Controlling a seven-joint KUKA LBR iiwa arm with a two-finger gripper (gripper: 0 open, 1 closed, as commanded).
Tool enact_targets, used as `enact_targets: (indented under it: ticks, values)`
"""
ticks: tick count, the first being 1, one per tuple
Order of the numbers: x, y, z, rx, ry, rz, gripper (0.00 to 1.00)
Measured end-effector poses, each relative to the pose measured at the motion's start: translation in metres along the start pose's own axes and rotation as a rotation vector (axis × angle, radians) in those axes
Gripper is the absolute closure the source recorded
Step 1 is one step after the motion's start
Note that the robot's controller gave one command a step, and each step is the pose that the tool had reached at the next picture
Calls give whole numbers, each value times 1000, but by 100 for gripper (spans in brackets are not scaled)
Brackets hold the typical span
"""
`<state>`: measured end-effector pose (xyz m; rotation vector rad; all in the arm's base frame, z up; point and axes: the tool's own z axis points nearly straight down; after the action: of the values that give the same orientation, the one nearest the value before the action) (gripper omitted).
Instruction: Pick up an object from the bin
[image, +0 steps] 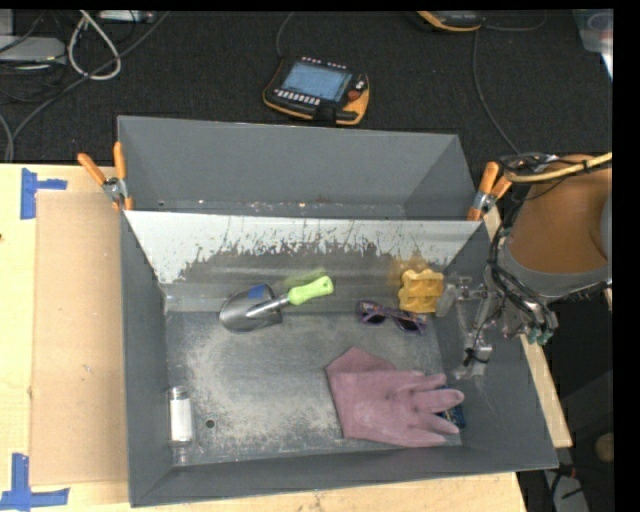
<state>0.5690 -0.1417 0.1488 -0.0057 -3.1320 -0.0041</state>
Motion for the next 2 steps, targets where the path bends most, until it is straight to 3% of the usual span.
enact_targets:
  ticks: [1,2]
  values:
    - [-2,1,-5,1,-8,-6,0]
    - [40,0,81,-1,-1,-161,0]
